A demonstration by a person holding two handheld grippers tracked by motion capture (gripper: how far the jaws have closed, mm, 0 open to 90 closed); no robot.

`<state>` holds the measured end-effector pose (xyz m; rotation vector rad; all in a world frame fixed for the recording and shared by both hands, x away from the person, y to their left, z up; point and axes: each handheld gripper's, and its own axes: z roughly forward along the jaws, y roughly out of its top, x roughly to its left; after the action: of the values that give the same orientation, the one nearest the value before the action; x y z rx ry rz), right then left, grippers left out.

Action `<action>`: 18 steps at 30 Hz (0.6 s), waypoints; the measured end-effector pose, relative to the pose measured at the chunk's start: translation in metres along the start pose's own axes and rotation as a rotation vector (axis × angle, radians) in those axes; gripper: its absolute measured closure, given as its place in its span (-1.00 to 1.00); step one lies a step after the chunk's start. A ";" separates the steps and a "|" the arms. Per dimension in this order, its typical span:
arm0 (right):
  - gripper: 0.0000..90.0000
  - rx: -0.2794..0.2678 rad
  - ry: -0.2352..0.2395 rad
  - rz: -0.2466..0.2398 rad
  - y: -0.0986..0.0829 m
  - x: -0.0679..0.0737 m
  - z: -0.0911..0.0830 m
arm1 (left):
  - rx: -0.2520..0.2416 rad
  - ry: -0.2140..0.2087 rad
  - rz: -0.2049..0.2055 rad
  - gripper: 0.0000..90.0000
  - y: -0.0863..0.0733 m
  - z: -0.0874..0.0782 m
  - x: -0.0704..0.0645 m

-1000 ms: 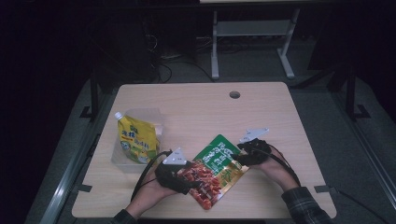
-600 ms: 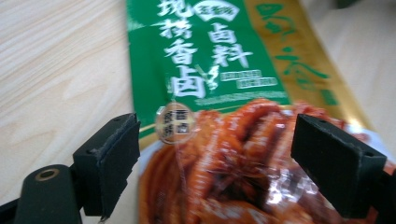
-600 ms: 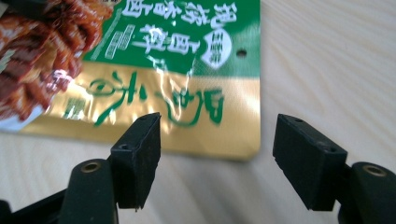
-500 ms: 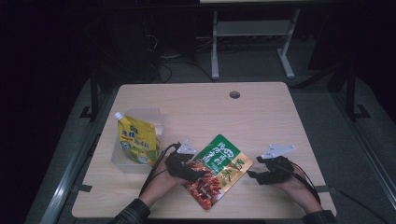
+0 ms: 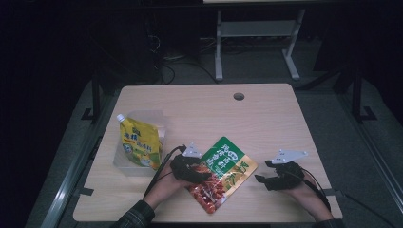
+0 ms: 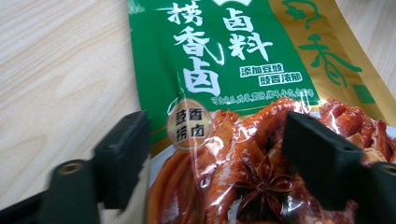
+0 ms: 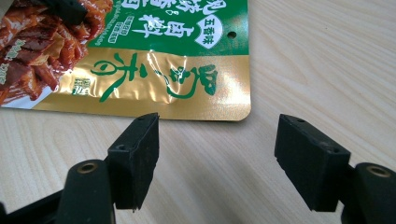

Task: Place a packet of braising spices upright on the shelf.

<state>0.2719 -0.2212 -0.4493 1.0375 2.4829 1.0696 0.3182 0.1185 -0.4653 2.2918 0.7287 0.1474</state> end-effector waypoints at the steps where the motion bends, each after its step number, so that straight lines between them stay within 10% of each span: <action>1: -0.33 0.002 -0.002 -0.002 0.000 0.000 0.000 | 0.018 0.001 0.014 -0.21 0.000 -0.002 0.001; 10: -0.33 -0.019 -0.004 0.002 0.002 0.001 -0.002 | 0.089 0.015 0.049 0.73 0.009 -0.001 -0.011; 18: -0.34 -0.038 0.003 0.013 0.003 0.000 -0.004 | 0.089 0.002 0.043 0.95 0.010 -0.001 -0.009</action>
<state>0.2717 -0.2216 -0.4442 1.0436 2.4512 1.1192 0.3155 0.1084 -0.4568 2.3929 0.6998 0.1403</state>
